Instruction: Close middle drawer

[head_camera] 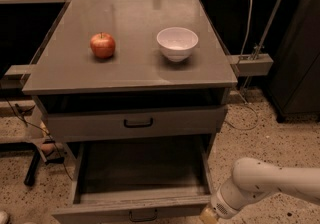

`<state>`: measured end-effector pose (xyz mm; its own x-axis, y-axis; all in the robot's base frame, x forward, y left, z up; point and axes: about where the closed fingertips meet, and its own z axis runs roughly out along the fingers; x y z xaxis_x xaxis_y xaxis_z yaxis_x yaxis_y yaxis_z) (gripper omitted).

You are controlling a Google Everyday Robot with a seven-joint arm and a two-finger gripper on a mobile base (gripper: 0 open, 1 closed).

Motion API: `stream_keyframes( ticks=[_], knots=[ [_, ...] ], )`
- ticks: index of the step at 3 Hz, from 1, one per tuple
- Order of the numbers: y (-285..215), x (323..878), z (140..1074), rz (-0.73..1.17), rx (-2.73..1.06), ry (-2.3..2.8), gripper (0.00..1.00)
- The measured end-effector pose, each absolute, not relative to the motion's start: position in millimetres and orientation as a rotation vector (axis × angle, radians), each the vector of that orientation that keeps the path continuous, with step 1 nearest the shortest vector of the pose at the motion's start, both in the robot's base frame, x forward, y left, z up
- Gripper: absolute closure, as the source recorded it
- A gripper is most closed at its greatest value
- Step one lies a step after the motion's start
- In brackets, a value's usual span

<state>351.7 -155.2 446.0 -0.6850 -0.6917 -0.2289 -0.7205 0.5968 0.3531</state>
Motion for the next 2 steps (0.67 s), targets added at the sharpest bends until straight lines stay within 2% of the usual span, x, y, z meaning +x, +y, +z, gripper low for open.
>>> stream_keyframes(
  ticks=[2],
  knots=[
    [-151.6, 367.7, 440.3, 0.602, -1.224, 2.777, 1.00]
  ],
)
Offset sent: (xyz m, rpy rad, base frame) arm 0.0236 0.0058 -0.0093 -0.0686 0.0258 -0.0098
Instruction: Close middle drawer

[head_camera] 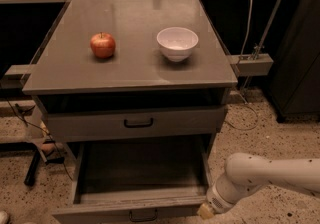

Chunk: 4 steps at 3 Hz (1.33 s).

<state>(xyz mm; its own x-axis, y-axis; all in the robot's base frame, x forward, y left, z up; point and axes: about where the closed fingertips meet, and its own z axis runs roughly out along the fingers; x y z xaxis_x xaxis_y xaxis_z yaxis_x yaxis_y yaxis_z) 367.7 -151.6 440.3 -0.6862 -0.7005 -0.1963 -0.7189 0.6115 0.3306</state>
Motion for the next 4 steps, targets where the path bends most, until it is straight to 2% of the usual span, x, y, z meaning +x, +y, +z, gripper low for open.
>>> stream_keyframes(
  ticks=[1, 4],
  knots=[
    [-151.6, 367.6, 440.3, 0.602, -1.224, 2.778, 0.81],
    [-151.5, 367.6, 440.2, 0.602, -1.224, 2.778, 0.11]
  ],
)
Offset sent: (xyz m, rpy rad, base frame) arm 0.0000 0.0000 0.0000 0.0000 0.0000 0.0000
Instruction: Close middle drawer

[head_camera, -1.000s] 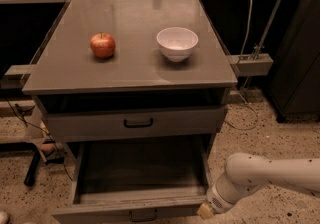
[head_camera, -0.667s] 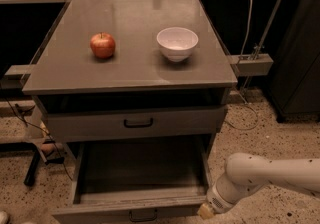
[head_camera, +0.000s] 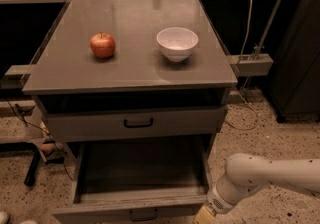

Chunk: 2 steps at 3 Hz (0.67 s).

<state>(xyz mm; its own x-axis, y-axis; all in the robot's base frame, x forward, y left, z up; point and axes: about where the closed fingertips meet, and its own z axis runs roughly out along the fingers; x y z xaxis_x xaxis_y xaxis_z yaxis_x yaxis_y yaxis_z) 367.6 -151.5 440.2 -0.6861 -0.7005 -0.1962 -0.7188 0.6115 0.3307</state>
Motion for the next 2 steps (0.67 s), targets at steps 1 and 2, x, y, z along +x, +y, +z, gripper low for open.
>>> stream_keyframes(
  ticks=[1, 2],
  knots=[
    [-151.5, 367.6, 440.2, 0.603, -1.224, 2.778, 0.00],
    [-151.5, 367.5, 440.2, 0.603, -1.224, 2.778, 0.00]
  ],
)
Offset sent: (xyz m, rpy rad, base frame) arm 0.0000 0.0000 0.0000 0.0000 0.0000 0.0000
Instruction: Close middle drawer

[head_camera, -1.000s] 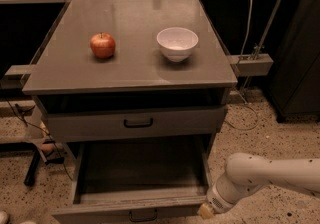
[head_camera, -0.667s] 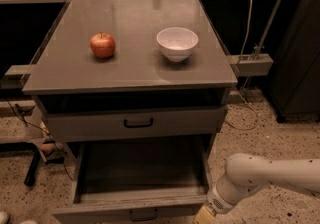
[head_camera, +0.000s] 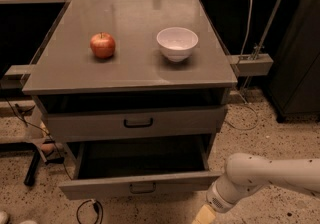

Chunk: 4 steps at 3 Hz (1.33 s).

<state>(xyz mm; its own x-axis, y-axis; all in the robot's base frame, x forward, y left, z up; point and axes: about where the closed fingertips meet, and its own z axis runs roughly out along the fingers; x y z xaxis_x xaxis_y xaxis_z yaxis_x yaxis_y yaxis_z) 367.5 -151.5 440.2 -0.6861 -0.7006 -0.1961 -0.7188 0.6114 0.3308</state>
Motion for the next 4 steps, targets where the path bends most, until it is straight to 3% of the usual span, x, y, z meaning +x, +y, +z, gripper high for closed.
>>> stream_keyframes(
  ticks=[2, 4],
  knots=[
    [-152, 368, 440, 0.603, -1.224, 2.778, 0.41],
    [-147, 386, 442, 0.555, -1.227, 2.766, 0.89]
  ],
)
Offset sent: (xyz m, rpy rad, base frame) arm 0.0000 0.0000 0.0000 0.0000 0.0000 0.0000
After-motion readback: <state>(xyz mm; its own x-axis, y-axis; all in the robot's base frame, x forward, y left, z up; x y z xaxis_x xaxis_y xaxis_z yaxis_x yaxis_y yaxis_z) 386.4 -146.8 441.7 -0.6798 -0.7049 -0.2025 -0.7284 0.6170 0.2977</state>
